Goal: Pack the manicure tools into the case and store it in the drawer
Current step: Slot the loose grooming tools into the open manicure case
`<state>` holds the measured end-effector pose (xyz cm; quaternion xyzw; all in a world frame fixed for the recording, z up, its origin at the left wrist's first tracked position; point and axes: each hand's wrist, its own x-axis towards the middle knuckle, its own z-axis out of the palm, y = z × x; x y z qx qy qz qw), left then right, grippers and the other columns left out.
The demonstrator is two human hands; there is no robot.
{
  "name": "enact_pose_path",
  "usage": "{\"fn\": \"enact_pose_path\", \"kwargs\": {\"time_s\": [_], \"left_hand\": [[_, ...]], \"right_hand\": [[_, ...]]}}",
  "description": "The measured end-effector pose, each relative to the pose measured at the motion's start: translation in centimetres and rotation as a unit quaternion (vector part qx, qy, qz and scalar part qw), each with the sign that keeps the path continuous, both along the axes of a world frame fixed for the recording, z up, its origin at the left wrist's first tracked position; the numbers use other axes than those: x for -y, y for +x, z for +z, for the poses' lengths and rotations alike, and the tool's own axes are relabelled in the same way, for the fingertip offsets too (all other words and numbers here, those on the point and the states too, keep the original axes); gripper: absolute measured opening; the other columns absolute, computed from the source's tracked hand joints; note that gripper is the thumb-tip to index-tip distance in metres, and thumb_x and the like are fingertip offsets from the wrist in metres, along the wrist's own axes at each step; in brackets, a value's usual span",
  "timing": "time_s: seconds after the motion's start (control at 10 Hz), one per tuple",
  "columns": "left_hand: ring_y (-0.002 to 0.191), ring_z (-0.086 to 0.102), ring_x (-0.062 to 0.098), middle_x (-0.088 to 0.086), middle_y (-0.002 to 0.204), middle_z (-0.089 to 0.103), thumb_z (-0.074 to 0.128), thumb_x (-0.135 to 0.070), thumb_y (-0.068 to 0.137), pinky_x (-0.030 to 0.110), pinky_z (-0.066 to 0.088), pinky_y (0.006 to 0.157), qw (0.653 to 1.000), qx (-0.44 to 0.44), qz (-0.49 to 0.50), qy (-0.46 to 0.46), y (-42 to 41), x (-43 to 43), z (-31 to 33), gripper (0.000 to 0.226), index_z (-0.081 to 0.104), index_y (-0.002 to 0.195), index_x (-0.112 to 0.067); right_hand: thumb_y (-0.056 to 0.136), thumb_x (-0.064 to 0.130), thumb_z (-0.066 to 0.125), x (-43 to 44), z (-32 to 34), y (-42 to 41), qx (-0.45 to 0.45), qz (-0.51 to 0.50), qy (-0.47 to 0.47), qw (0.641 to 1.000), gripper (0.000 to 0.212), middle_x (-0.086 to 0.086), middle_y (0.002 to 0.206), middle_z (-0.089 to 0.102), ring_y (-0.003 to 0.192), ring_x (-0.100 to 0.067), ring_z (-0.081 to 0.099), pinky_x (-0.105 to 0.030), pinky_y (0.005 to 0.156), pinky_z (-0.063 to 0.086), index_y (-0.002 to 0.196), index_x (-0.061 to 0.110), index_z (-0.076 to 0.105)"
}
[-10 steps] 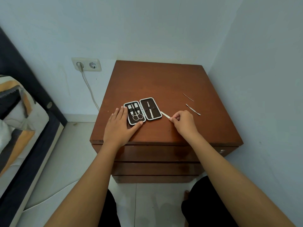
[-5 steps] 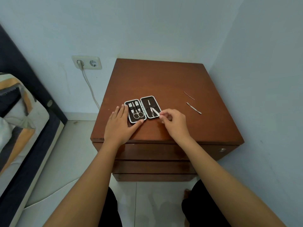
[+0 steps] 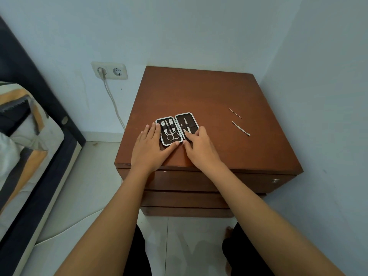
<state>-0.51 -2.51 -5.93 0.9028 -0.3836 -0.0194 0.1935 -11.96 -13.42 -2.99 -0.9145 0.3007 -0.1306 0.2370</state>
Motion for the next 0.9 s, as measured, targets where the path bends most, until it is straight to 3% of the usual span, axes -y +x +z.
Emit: {"fn": "enact_pose_path", "kwargs": {"time_s": [0.2, 0.3, 0.6, 0.9], "left_hand": [[0.147, 0.005, 0.018, 0.002, 0.160, 0.012, 0.035, -0.070, 0.084, 0.036, 0.006, 0.119, 1.000, -0.002, -0.003, -0.007, 0.0, 0.0, 0.1, 0.089, 0.010, 0.150, -0.015], [0.147, 0.005, 0.018, 0.002, 0.160, 0.012, 0.034, -0.070, 0.084, 0.036, 0.006, 0.119, 1.000, -0.001, -0.001, -0.003, 0.0, 0.0, 0.1, 0.089, 0.010, 0.150, -0.015], [0.147, 0.005, 0.017, 0.002, 0.160, 0.012, 0.033, -0.071, 0.083, 0.035, 0.005, 0.118, 1.000, 0.000, -0.002, -0.002, 0.0, 0.0, -0.1, 0.090, 0.010, 0.150, -0.016], [0.147, 0.005, 0.017, 0.002, 0.160, 0.012, 0.034, -0.071, 0.084, 0.035, 0.005, 0.118, 1.000, 0.000, -0.003, -0.002, -0.1, 0.0, 0.2, 0.090, 0.010, 0.150, -0.015]], "right_hand": [[0.092, 0.023, 0.046, -0.2, -0.7, -0.8, 0.002, 0.015, -0.131, 0.991, 0.029, -0.008, 0.118, 0.053, 0.108, -0.027, 0.048, -0.040, 0.085, 0.041, 0.117, 0.012, 0.056], [0.092, 0.023, 0.046, -0.3, -1.4, -1.4, 0.007, 0.041, -0.156, 0.987, 0.030, -0.004, 0.124, 0.057, 0.118, -0.022, 0.049, -0.037, 0.094, 0.040, 0.118, 0.013, 0.057], [0.095, 0.024, 0.042, -0.1, -1.9, -1.4, 0.004, 0.050, -0.137, 0.989, 0.036, -0.002, 0.135, 0.051, 0.129, -0.020, 0.042, -0.037, 0.104, 0.035, 0.129, 0.014, 0.050], [0.095, 0.024, 0.042, 0.1, -2.3, -2.0, 0.021, 0.043, -0.123, 0.991, 0.038, -0.003, 0.137, 0.049, 0.131, -0.018, 0.040, -0.035, 0.104, 0.036, 0.131, 0.014, 0.048]]}}
